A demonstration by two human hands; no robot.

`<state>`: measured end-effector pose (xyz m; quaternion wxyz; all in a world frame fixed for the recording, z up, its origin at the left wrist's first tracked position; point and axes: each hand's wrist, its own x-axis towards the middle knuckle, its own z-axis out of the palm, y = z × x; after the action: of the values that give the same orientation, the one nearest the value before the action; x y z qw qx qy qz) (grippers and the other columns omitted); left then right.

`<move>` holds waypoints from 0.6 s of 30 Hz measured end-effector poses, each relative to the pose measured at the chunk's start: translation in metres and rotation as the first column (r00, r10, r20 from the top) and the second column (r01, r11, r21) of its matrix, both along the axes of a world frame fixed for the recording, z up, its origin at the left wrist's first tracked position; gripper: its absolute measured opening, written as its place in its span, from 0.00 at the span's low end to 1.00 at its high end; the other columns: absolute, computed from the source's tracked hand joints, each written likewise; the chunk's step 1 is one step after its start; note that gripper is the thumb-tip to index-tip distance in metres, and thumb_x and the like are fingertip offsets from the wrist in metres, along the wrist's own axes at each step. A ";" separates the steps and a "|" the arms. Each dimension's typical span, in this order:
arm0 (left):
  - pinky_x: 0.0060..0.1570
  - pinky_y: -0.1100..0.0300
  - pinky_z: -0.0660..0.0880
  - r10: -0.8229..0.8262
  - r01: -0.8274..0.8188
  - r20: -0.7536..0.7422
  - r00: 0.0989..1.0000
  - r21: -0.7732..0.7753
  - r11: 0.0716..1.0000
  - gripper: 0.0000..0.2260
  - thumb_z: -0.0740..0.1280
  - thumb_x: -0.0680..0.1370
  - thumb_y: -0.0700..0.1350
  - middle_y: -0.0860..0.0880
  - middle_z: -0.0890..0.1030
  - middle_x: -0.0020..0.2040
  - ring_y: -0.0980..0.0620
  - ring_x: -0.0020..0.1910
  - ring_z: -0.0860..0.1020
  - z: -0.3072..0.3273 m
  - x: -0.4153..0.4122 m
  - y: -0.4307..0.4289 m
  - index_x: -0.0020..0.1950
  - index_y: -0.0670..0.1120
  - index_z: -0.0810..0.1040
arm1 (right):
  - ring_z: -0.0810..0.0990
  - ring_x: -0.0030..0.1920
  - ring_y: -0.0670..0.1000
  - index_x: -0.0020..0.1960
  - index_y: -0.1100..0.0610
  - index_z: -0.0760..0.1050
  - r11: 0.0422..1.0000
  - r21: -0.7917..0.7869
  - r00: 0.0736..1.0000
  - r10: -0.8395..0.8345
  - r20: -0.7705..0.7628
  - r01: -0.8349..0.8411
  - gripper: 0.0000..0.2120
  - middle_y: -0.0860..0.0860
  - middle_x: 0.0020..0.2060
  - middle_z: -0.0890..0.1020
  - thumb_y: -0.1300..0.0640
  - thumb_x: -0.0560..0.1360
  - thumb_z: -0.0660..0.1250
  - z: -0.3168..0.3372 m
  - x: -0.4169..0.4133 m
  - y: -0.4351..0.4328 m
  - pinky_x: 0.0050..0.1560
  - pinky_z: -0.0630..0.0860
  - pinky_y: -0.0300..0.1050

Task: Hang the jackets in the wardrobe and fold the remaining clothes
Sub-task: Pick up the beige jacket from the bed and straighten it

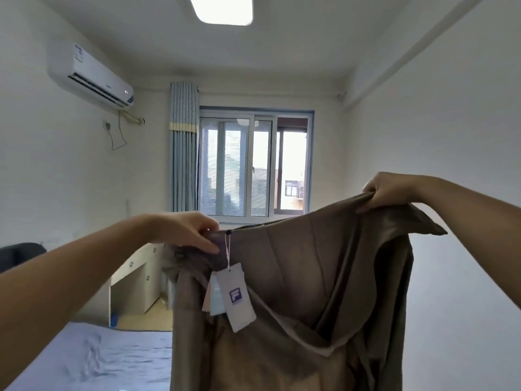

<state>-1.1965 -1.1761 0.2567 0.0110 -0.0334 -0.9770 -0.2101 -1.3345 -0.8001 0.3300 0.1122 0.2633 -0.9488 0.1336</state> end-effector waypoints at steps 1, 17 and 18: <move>0.41 0.61 0.74 0.032 -0.049 -0.150 0.988 -0.108 0.993 0.10 0.73 0.71 0.52 0.50 0.79 0.39 0.54 0.38 0.76 0.002 -0.002 0.005 0.41 0.48 0.77 | 0.77 0.34 0.49 0.33 0.54 0.79 1.000 -0.005 1.000 0.002 0.000 -0.002 0.12 0.49 0.31 0.81 0.48 0.71 0.74 0.000 -0.002 0.000 0.39 0.73 0.44; 0.34 0.66 0.66 0.112 -0.194 -0.297 0.948 -0.263 0.945 0.10 0.69 0.75 0.46 0.51 0.75 0.32 0.56 0.33 0.70 0.010 -0.015 -0.043 0.35 0.45 0.77 | 0.70 0.30 0.47 0.27 0.54 0.72 0.998 -0.059 0.999 -0.008 -0.051 0.005 0.18 0.47 0.25 0.74 0.51 0.72 0.73 -0.035 -0.026 0.004 0.33 0.66 0.40; 0.34 0.66 0.66 0.125 -0.224 -0.311 0.942 -0.306 0.925 0.09 0.68 0.75 0.45 0.51 0.76 0.33 0.55 0.33 0.71 0.012 -0.017 -0.046 0.36 0.45 0.77 | 0.71 0.31 0.48 0.27 0.53 0.72 0.997 -0.071 0.998 -0.001 -0.057 -0.003 0.17 0.47 0.26 0.75 0.51 0.72 0.72 -0.036 -0.026 0.002 0.33 0.66 0.40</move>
<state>-1.2135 -1.2218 0.2691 0.1649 0.0233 -0.9855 -0.0310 -1.3604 -0.7978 0.2942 0.1486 0.2631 -0.9398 0.1597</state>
